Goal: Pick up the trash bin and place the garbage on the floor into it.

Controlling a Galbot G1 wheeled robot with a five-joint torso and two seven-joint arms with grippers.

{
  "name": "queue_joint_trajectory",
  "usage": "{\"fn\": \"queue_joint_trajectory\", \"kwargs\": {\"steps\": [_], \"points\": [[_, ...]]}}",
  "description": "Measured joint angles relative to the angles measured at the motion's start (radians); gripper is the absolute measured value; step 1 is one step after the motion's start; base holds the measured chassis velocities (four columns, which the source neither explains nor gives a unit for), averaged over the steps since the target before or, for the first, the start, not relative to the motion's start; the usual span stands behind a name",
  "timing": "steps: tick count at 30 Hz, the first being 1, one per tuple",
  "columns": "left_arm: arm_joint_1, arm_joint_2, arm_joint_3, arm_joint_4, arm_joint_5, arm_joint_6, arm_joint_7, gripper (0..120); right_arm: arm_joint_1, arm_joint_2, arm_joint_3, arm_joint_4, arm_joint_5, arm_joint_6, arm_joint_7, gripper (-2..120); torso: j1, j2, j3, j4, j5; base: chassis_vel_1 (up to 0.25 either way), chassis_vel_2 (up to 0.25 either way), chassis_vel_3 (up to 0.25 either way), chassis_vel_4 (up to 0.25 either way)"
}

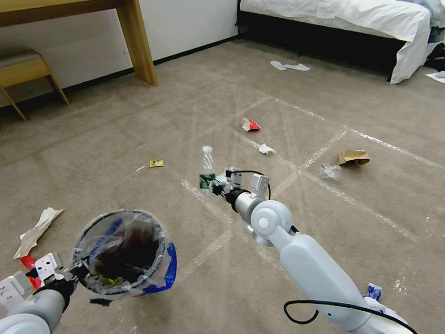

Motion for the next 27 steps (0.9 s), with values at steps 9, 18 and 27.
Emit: {"fn": "queue_joint_trajectory", "kwargs": {"steps": [9,18,27], "points": [[-0.056,0.044,0.029,0.06,-0.047,0.002,-0.02,1,0.074,-0.046,-0.107,0.083,0.004,0.062,-0.085,13,0.0,0.0,0.0,0.0002,-0.0002,0.0,0.0,0.0,0.0],[-0.105,0.071,0.067,0.114,-0.083,0.003,-0.043,1,0.098,-0.155,-0.188,0.151,-0.011,0.116,-0.158,13,0.0,0.0,0.0,0.0,-0.0001,0.0,0.0,0.0,0.0],[-0.131,0.095,0.09,0.141,-0.121,0.003,-0.065,1,0.062,-0.275,-0.189,0.229,-0.024,0.145,-0.193,13,0.0,0.0,0.0,-0.0001,0.0,0.0,0.0,0.0,0.0]]}}
